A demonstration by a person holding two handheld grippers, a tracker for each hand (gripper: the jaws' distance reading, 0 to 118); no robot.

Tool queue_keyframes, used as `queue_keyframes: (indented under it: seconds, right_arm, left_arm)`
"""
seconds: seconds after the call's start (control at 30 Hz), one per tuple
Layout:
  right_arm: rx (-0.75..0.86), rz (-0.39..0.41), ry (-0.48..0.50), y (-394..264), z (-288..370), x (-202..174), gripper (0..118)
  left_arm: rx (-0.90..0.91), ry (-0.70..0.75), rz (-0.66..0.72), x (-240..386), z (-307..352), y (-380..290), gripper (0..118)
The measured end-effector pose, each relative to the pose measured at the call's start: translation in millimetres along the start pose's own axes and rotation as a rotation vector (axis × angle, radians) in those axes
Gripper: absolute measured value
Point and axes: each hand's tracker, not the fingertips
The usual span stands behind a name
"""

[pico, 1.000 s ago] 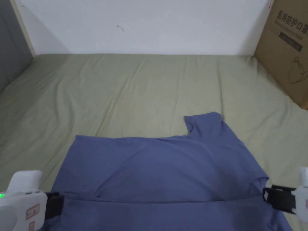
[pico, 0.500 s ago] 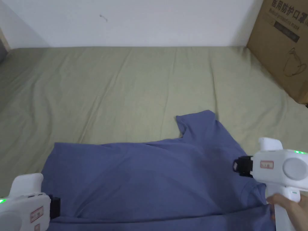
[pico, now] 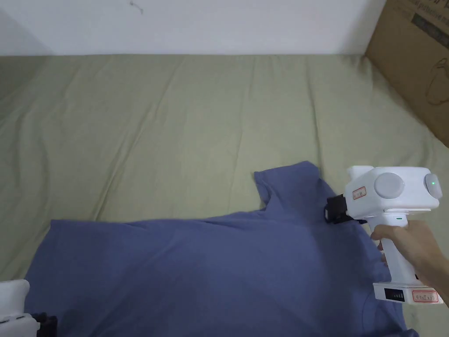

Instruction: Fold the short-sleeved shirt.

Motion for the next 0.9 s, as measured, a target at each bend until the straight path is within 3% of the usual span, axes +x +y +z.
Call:
queue_keyframes:
  seconds: [0.03,0.1,0.17,0.27,0.53,0.57,0.6,0.63,0.67,0.7,0.9]
  right_arm:
    - [0.02,-0.031,0.018,-1.6,1.2,-0.4,33]
    - [0.033,-0.034,0.016,-2.9,2.8,-1.6,2]
    - [0.033,-0.028,0.052,-3.1,4.3,-6.7,1]
    - [0.052,0.056,-0.01,-2.9,9.3,-19.3,1]
    - [0.064,0.029,0.007,-0.6,20.8,-15.9,1]
    - [0.065,0.035,0.006,-0.7,21.1,-16.2,1]
    - [0.063,0.037,0.005,0.1,21.3,-16.0,1]
    - [0.064,0.038,0.007,0.1,21.8,-16.2,1]
    - [0.066,0.039,0.005,-0.1,22.2,-16.7,1]
    - [0.065,0.039,0.005,-0.1,22.2,-16.7,1]
    - [0.052,0.051,0.001,1.8,19.5,-16.9,1]
  left_arm:
    - [-0.004,0.006,-0.009,2.0,-0.2,-0.8,0]
    - [-0.009,0.015,-0.021,3.8,-1.2,-1.8,0]
    - [-0.01,0.013,-0.022,-1.6,-2.1,-3.0,0]
    - [-0.003,0.008,-0.013,-6.4,0.9,-2.3,0]
    - [0.077,-0.011,0.063,-25.8,4.6,37.2,0]
    - [0.077,-0.015,0.066,-27.1,1.1,50.0,6]
    - [0.083,-0.015,0.066,-28.0,-3.3,62.0,23]
    - [0.095,-0.002,0.072,-28.3,-10.2,75.3,51]
    - [0.095,0.008,0.074,-28.0,-17.8,90.2,86]
    - [0.098,0.017,0.082,-29.4,-24.9,102.3,101]
    - [0.076,0.0,0.175,-32.9,-77.0,164.1,103]
